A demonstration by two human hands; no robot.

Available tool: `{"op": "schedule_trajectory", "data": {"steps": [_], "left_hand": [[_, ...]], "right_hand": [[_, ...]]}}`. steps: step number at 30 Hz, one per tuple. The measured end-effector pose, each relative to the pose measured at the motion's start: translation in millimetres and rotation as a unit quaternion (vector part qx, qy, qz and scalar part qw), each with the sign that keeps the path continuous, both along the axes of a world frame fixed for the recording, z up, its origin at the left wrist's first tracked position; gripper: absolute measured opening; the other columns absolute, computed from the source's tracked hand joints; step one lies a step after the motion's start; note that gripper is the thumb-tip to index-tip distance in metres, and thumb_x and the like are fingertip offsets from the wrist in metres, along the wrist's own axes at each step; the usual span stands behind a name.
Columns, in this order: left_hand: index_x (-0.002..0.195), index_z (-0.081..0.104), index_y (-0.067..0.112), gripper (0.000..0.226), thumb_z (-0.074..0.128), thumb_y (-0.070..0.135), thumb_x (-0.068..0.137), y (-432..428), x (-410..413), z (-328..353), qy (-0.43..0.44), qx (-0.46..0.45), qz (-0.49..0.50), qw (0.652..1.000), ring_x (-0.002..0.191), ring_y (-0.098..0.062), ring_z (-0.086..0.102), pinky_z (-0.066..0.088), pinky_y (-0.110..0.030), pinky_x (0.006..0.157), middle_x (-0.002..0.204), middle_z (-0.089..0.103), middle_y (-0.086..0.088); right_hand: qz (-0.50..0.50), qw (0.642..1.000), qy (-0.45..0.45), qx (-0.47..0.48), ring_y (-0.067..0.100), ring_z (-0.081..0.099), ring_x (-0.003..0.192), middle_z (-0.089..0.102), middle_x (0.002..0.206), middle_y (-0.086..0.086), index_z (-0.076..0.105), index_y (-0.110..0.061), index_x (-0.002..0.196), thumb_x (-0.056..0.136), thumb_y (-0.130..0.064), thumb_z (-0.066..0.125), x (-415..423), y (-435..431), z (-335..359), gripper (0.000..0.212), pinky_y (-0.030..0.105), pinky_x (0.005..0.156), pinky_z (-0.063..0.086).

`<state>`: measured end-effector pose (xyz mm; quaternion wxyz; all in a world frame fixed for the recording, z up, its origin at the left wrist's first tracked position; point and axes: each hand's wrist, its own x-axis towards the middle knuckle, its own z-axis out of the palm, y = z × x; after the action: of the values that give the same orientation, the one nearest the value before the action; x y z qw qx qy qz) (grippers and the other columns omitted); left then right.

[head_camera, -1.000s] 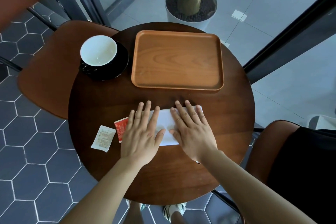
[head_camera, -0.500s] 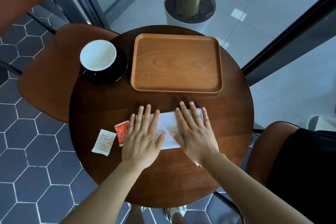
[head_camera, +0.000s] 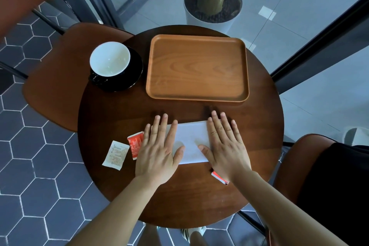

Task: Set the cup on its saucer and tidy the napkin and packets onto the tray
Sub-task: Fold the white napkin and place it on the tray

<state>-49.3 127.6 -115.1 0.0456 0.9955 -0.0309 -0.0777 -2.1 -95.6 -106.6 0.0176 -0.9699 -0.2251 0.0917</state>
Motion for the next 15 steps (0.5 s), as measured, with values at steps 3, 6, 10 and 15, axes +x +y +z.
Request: {"op": "schedule_trajectory", "data": {"steps": [3, 6, 10, 15], "left_hand": [[0.159, 0.008, 0.018, 0.072, 0.019, 0.060, 0.102, -1.4, -1.5, 6.1, 0.008, 0.006, -0.005, 1.000, 0.155, -0.029, 0.000, 0.011, -0.051, 0.124, 0.167, 0.005, -0.014], [0.159, 0.009, 0.016, 0.073, 0.021, 0.060, 0.102, -3.4, -1.1, 20.7, 0.006, 0.000, 0.021, 1.000, 0.155, -0.030, 0.000, 0.011, -0.052, 0.124, 0.167, 0.006, -0.015], [0.147, 0.041, 0.009, 0.064, 0.059, 0.038, 0.093, -2.4, -16.9, 40.1, -0.063, -0.062, 0.121, 0.989, 0.143, -0.038, 0.033, 0.034, -0.050, 0.113, 0.152, 0.040, -0.019], [0.099, 0.064, 0.013, 0.018, 0.074, 0.015, 0.084, 2.2, -60.5, 51.6, -0.110, -0.200, 0.296, 0.928, 0.073, -0.021, 0.057, 0.048, -0.030, 0.058, 0.086, 0.057, -0.002]], "right_hand": [[0.000, 1.000, 0.005, -0.003, 0.024, -0.006, 0.154, -0.003, 0.167, 0.004, 0.009, -0.012, 0.158, 0.101, -0.064, 0.019, -0.9, 0.5, 0.2, 0.078, 0.050, 0.123, 0.011], [-0.001, 1.000, 0.007, -0.005, 0.024, -0.007, 0.154, -0.003, 0.167, 0.004, 0.010, -0.012, 0.158, 0.101, -0.065, 0.018, 0.3, 0.9, 2.1, 0.078, 0.052, 0.123, 0.012], [-0.001, 1.000, 0.012, 0.018, 0.025, -0.010, 0.153, -0.004, 0.167, 0.001, 0.008, -0.017, 0.159, 0.100, -0.067, 0.017, 1.2, 0.2, 7.2, 0.078, 0.053, 0.123, 0.007], [-0.004, 0.993, -0.029, 0.114, 0.023, -0.002, 0.154, 0.008, 0.167, -0.002, 0.020, -0.021, 0.157, 0.104, -0.057, 0.025, -3.7, 8.7, 20.6, 0.064, 0.049, 0.124, 0.000]]}}
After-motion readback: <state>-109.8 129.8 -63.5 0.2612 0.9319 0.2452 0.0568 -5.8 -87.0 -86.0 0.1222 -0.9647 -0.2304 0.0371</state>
